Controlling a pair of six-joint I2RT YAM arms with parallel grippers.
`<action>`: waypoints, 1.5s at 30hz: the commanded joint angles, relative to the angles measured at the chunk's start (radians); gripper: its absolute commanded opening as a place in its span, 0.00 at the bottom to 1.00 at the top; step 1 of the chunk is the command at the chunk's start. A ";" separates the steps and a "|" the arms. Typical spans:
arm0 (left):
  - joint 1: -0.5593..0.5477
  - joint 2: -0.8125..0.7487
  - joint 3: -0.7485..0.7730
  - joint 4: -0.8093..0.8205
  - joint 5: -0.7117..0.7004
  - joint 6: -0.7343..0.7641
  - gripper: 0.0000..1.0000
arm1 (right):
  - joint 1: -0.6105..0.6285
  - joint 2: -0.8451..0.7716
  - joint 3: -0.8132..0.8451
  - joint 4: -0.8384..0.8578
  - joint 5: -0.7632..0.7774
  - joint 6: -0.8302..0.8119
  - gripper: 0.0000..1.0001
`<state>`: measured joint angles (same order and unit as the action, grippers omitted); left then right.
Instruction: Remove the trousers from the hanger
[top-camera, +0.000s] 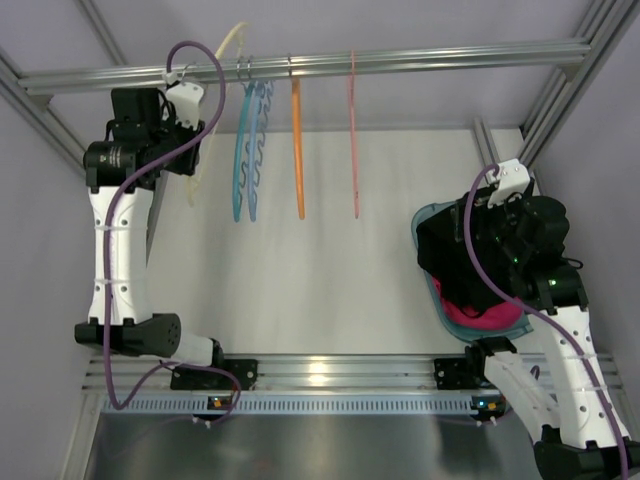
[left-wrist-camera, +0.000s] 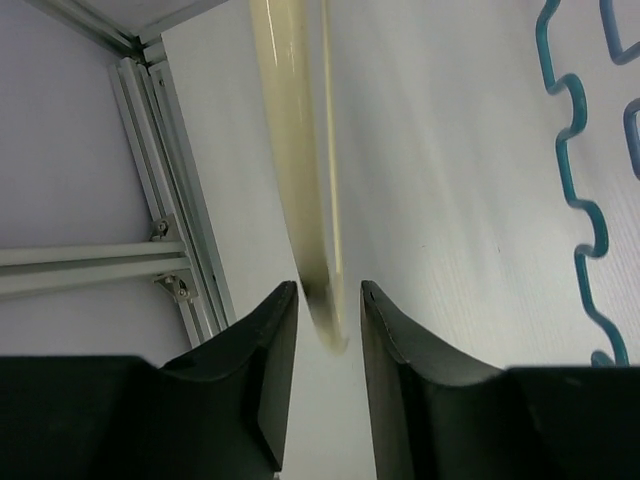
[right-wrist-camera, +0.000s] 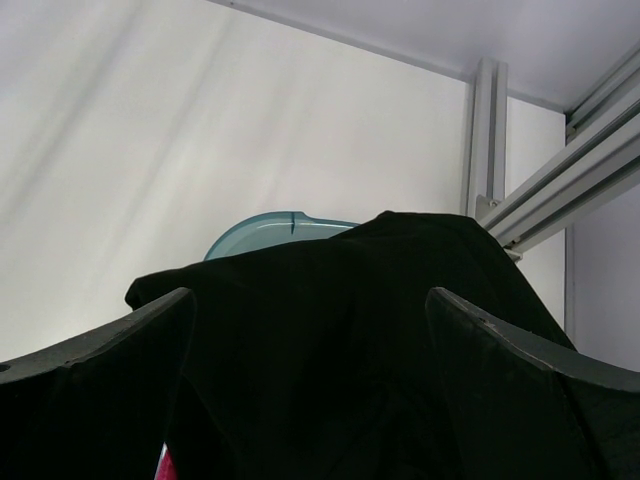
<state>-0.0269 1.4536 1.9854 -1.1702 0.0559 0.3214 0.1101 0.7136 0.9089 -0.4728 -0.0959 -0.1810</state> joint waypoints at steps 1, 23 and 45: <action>0.002 -0.032 0.006 0.053 0.004 -0.022 0.39 | -0.015 -0.002 0.012 0.030 -0.007 0.020 0.99; 0.002 -0.136 0.081 0.115 0.082 -0.140 0.89 | -0.015 -0.028 0.008 0.019 -0.004 0.018 0.99; 0.002 -0.165 -0.189 0.446 0.180 -0.427 0.71 | -0.013 -0.043 -0.012 0.028 0.005 0.020 0.99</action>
<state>-0.0269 1.3106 1.8328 -0.8799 0.2420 -0.0170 0.1101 0.6739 0.8959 -0.4797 -0.0948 -0.1722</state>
